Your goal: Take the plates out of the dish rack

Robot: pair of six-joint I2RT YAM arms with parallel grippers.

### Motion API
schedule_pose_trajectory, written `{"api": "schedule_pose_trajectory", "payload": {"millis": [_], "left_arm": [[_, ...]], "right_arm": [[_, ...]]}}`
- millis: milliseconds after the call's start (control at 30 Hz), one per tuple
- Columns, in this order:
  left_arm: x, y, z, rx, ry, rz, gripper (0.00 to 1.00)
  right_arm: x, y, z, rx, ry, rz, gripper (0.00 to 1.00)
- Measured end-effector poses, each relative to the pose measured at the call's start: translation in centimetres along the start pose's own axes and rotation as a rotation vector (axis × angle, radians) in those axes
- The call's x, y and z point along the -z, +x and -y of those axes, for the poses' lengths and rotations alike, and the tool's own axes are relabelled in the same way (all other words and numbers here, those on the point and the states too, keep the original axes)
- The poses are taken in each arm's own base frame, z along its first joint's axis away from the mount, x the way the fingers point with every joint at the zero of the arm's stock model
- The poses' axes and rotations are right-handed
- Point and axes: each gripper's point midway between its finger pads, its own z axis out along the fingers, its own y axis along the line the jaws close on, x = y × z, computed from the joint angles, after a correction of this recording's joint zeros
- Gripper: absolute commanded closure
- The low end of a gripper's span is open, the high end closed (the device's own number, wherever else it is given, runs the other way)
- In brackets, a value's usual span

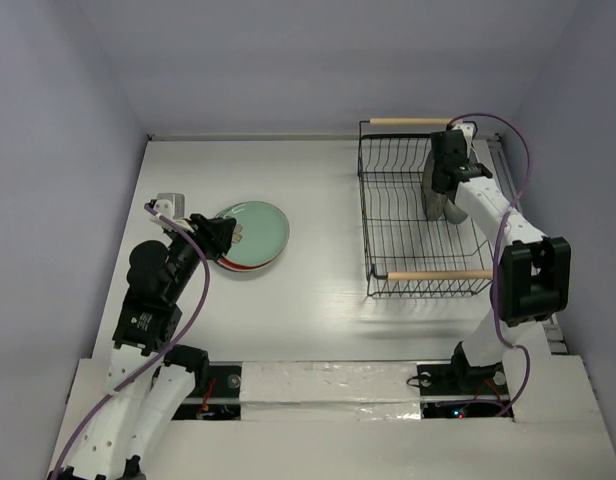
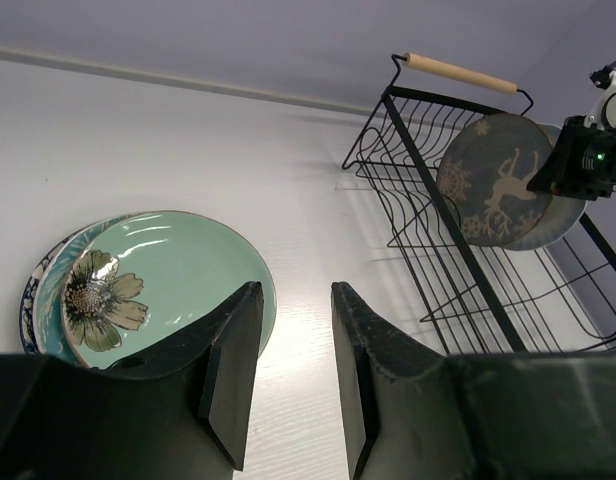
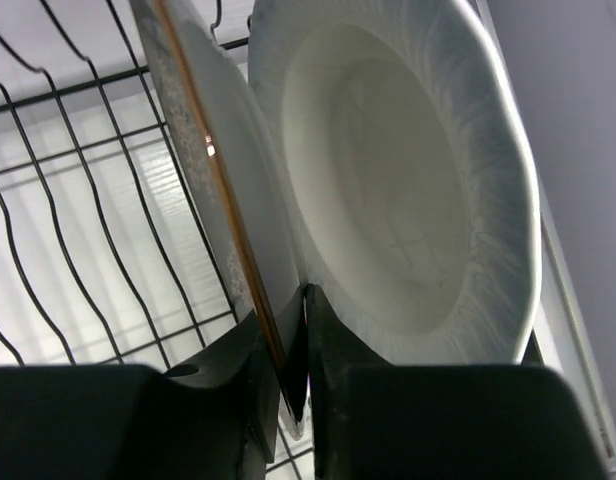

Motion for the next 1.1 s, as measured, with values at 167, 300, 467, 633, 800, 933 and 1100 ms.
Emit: {"api": "schedule_pose_trajectory", "payload": {"millis": [167,300,467,633,800,933,1100], "left_arm": [[0.0,0.0,0.0,0.000,0.002,-0.001,0.69],[0.0,0.0,0.0,0.000,0.002,-0.001,0.69],[0.0,0.0,0.0,0.000,0.002,-0.001,0.68],[0.0,0.0,0.1,0.000,0.003,0.000,0.68],[0.0,0.0,0.1,0.000,0.003,0.001,0.68],[0.0,0.0,0.1,0.000,0.003,0.001,0.68],[0.0,0.0,0.1,0.000,0.003,0.001,0.67]], "right_arm": [[0.5,0.1,0.3,0.031,-0.001,-0.009,0.96],[1.3,-0.3,0.4,0.056,-0.001,-0.021,1.00],[2.7,-1.3,0.7,0.101,0.007,-0.014,1.00],[5.0,-3.2,1.2,0.087,-0.009,0.040,1.00],[9.1,-5.6,2.5,0.027,-0.048,0.136,1.00],[13.9,-7.8,3.3,-0.052,-0.145,0.242,1.00],[21.4,-10.1,1.1,-0.145,-0.404,0.398,1.00]]}}
